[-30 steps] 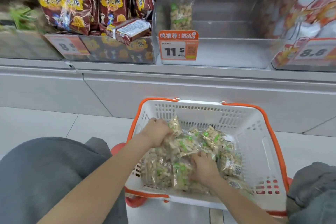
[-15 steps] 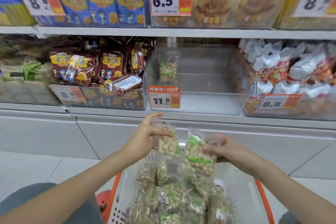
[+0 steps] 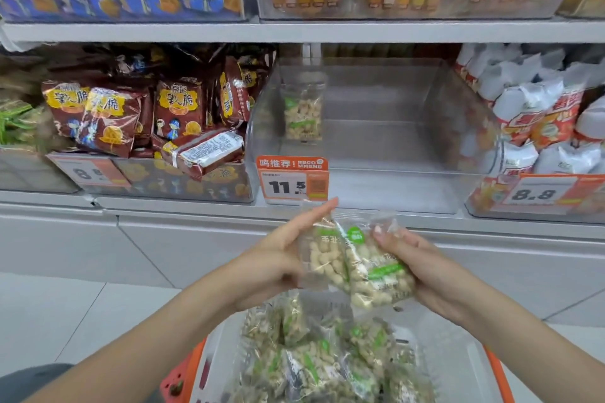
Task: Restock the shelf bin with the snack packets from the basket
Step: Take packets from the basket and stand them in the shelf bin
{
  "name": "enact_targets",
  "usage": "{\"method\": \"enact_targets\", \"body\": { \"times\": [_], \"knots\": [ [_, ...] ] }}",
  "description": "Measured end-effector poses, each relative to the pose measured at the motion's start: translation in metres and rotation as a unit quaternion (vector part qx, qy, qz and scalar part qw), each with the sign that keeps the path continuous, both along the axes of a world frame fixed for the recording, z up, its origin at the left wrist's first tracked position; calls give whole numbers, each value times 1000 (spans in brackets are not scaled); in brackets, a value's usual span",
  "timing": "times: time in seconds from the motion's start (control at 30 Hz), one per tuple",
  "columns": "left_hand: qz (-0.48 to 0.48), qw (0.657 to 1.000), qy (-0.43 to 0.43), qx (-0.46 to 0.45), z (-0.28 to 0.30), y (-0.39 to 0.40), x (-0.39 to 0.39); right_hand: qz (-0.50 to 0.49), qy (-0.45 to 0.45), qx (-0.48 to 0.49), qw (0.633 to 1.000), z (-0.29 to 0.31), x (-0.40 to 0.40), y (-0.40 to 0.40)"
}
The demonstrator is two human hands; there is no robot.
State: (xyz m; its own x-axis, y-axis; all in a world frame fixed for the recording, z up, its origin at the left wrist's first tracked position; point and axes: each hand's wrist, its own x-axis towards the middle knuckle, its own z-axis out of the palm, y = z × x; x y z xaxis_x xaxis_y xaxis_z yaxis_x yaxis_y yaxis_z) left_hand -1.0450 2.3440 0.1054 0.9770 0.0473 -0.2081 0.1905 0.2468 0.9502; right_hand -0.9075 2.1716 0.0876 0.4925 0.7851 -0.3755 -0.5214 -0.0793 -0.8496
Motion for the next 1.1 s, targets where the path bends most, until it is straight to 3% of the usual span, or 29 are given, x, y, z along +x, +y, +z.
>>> {"method": "enact_targets", "body": {
  "times": [0.07, 0.1, 0.2, 0.27, 0.33, 0.4, 0.5, 0.63, 0.73, 0.83, 0.97, 1.03, 1.1],
  "knots": [
    [-35, 987, 3, -154, 7, -1, -4, 7, 2, -1, 1000, 1, -1, 0],
    [-29, 982, 4, -186, 8, -2, -5, 10, 2, -1, 1000, 0, -2, 0],
    [40, 995, 62, -72, 2, -13, -3, 55, -43, -29, 997, -3, -1, -4],
    [71, 991, 107, 37, -6, -15, -1, 114, -156, -84, 978, -2, 3, -9],
    [56, 980, 120, 147, -9, -11, -3, 147, -274, -111, 944, 5, 6, -14],
    [-1, 969, 138, 207, -6, -5, -7, 157, -312, -94, 932, 8, 9, -18],
    [-72, 962, 165, 205, -3, -10, -9, 175, -338, -41, 924, 16, 1, -16],
    [-54, 975, 143, 160, -4, -24, -5, 217, -484, -52, 846, 10, -7, -10],
    [2, 987, 127, 96, -3, -26, -2, 276, -408, -41, 870, 9, -5, -10],
    [30, 988, 148, 19, -7, -20, -1, 270, -383, -4, 883, 11, -7, -9],
    [107, 976, 76, -174, -11, -11, -7, 73, -344, 29, 936, 6, -7, -5],
    [105, 979, 29, -173, -11, -19, -10, -24, -295, 35, 955, 5, -12, -1],
    [106, 990, 23, -86, -14, -37, -9, -55, -267, 37, 961, 1, -21, 6]
  ]
}}
